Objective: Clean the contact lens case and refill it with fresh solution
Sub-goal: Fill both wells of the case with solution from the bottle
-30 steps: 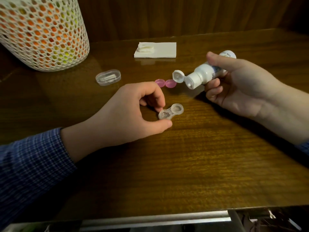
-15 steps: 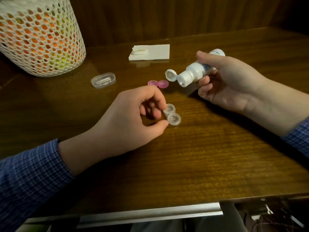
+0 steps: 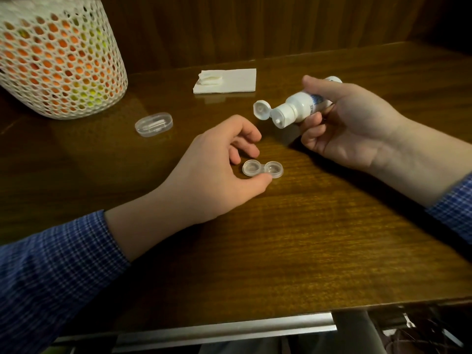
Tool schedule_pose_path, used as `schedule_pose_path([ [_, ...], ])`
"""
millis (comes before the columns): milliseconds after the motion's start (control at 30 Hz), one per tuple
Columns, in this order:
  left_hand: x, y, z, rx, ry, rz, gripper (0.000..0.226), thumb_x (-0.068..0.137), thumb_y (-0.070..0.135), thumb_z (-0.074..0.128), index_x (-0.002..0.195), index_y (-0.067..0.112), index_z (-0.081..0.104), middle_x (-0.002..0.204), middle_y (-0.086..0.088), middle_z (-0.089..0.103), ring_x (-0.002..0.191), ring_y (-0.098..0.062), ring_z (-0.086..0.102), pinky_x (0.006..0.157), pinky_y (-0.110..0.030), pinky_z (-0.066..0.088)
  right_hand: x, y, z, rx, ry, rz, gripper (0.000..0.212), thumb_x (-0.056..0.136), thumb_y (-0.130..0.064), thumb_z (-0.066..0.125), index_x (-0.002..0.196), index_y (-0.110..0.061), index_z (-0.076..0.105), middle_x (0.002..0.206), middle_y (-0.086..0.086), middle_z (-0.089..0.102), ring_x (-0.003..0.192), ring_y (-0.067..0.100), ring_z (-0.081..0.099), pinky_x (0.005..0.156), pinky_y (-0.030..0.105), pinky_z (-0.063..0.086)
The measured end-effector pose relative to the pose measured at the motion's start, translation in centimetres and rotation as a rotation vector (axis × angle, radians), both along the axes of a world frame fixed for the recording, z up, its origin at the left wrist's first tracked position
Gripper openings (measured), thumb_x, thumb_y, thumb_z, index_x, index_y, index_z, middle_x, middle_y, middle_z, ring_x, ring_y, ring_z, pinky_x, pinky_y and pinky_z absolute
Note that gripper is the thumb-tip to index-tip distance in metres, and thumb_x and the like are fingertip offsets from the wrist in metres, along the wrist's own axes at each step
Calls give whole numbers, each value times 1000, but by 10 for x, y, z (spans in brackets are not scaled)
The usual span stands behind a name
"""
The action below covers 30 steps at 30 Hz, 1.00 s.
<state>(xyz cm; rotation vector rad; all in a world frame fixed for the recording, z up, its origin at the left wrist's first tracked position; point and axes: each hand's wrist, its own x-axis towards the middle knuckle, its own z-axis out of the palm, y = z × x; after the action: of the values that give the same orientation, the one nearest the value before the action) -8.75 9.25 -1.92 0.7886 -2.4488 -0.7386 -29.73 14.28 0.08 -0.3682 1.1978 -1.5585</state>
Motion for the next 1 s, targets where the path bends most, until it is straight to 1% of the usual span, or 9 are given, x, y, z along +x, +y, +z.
schedule_pose_path([
  [133, 3, -1, 0, 4, 2, -5, 51, 77, 27, 83, 123, 22, 60, 102, 14, 70, 83, -10, 63, 61, -10, 42, 0, 0, 0, 5, -1, 12, 38, 90, -29, 77, 119, -11, 61, 85, 6, 60, 45, 6, 48, 42, 18, 40],
  [167, 4, -1, 0, 0, 2, -8, 50, 78, 26, 82, 123, 22, 60, 101, 14, 71, 83, -10, 64, 62, -10, 42, 0, 0, 0, 4, 3, 24, 37, 91, -29, 76, 119, -11, 61, 85, 5, 59, 45, 6, 48, 42, 18, 40],
  [233, 5, -1, 0, -5, 3, -8, 49, 78, 25, 82, 123, 21, 61, 101, 14, 71, 83, -8, 64, 64, -12, 43, 1, 0, 0, -2, 35, 57, 31, 91, -30, 75, 113, -13, 60, 85, 5, 59, 46, 6, 47, 42, 18, 39],
  [300, 7, -2, 0, -7, 2, -5, 49, 80, 22, 83, 123, 21, 61, 100, 14, 71, 82, -7, 64, 65, -13, 44, 2, 0, 0, 1, 102, 98, 26, 91, -32, 75, 105, -15, 61, 83, 4, 61, 48, 7, 48, 43, 19, 39],
  [400, 9, -3, -1, 2, 7, -9, 47, 81, 20, 83, 122, 21, 61, 99, 14, 72, 82, -6, 64, 66, -11, 45, 5, 2, -1, 5, 240, 181, 26, 90, -35, 75, 100, -16, 62, 76, 1, 62, 48, 7, 47, 45, 18, 39],
  [533, 9, -3, -1, -8, 16, -16, 42, 80, 18, 83, 117, 17, 64, 99, 12, 71, 81, -8, 64, 66, -11, 47, 10, 2, -3, -5, 372, 227, 33, 87, -38, 76, 106, -15, 64, 81, 0, 65, 49, 6, 48, 45, 18, 39],
  [667, 10, -2, -1, -8, 34, -12, 37, 79, 19, 83, 112, 17, 65, 96, 12, 71, 80, -8, 64, 66, -13, 48, 13, 3, -5, -1, 483, 208, 32, 86, -39, 77, 106, -16, 66, 78, -1, 66, 50, 6, 49, 46, 19, 40],
  [800, 11, -2, 0, -23, 43, -1, 34, 79, 21, 84, 105, 18, 63, 93, 14, 71, 77, -8, 62, 65, -15, 49, 17, 3, -7, -11, 542, 191, 29, 85, -38, 79, 102, -17, 68, 86, 3, 69, 50, 6, 51, 44, 17, 41],
  [1000, 10, -1, 0, -24, 42, 0, 33, 78, 22, 84, 104, 18, 63, 92, 15, 70, 78, -5, 62, 66, -14, 49, 17, 3, -8, -21, 540, 189, 32, 84, -38, 80, 106, -19, 67, 96, 7, 73, 55, 6, 53, 46, 16, 42],
])
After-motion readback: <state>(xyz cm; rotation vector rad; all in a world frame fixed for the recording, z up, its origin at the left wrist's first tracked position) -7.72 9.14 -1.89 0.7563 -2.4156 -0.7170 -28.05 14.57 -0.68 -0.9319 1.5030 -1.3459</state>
